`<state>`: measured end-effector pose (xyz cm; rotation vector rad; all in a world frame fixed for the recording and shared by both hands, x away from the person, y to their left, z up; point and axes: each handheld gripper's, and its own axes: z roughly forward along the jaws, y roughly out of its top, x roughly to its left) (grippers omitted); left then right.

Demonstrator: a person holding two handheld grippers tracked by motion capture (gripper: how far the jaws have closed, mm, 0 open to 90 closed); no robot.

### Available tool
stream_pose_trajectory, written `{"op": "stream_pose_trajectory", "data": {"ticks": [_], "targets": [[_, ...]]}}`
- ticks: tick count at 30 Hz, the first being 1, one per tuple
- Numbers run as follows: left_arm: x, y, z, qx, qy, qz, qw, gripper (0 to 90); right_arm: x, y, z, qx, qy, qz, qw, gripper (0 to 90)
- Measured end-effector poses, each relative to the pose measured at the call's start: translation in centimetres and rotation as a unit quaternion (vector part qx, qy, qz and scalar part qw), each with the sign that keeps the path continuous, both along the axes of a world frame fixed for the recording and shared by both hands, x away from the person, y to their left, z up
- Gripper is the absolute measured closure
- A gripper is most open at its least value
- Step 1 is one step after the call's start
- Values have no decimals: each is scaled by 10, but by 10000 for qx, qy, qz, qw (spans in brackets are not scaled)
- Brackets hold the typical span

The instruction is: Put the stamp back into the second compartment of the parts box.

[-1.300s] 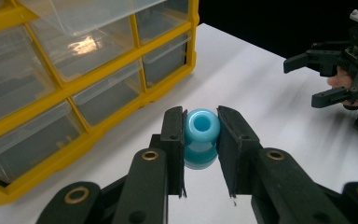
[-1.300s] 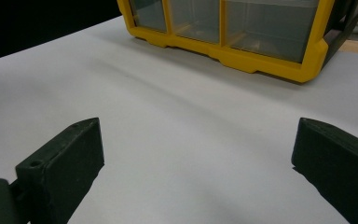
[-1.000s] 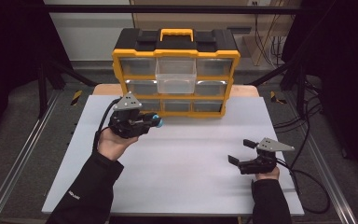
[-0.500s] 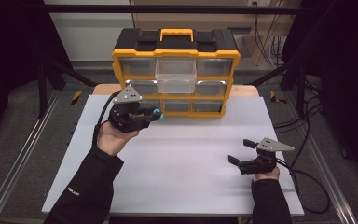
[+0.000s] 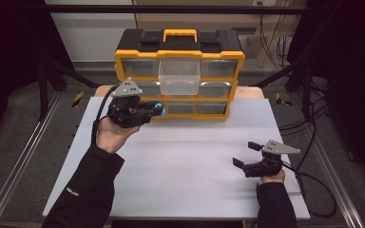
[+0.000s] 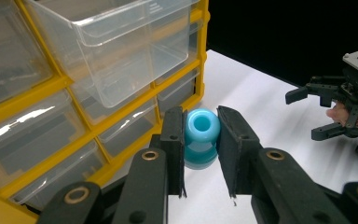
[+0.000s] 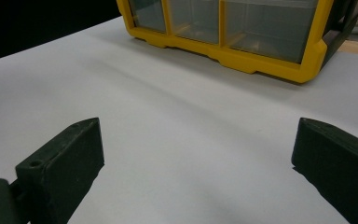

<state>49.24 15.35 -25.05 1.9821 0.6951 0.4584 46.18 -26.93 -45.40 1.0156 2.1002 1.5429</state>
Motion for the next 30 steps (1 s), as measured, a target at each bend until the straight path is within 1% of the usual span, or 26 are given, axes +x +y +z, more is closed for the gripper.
{"op": "stream_pose_trajectory", "data": {"ticks": [9,30], "targets": [[3,0,12,-24,-42,55,10000,725,0,0,0,-3,-21,-7,10000,26],[11,-7,35,-5,-141,59,9999,725,0,0,0,-7,-16,-5,10000,26]]}}
